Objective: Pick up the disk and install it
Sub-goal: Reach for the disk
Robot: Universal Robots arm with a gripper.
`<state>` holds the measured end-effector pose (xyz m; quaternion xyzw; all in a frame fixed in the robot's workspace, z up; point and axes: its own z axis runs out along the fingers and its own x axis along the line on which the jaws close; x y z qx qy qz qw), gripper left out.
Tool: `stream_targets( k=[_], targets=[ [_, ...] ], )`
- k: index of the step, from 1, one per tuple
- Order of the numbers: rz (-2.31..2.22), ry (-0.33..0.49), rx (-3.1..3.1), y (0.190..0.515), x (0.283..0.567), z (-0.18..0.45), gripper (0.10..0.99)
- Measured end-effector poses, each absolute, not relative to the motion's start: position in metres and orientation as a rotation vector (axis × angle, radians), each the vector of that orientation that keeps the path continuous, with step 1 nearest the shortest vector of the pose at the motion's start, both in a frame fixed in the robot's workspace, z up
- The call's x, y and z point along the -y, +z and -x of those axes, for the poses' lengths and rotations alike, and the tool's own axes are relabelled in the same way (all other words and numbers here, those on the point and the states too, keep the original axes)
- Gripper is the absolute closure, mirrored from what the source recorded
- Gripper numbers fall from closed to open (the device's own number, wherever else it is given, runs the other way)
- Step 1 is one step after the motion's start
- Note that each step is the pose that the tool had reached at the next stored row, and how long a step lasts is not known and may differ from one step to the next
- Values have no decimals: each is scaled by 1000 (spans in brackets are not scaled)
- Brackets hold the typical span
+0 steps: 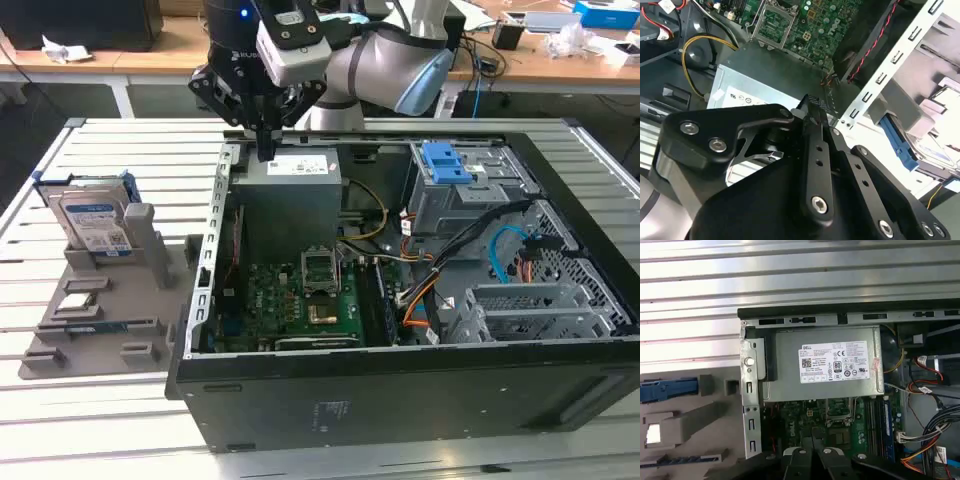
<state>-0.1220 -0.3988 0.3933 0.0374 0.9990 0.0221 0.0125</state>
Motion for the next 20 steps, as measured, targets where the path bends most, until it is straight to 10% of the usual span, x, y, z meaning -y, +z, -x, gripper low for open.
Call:
stream_targets(
  k=[20],
  targets=[
    [-117,69,-3114,393,399,204,980]
  ],
)
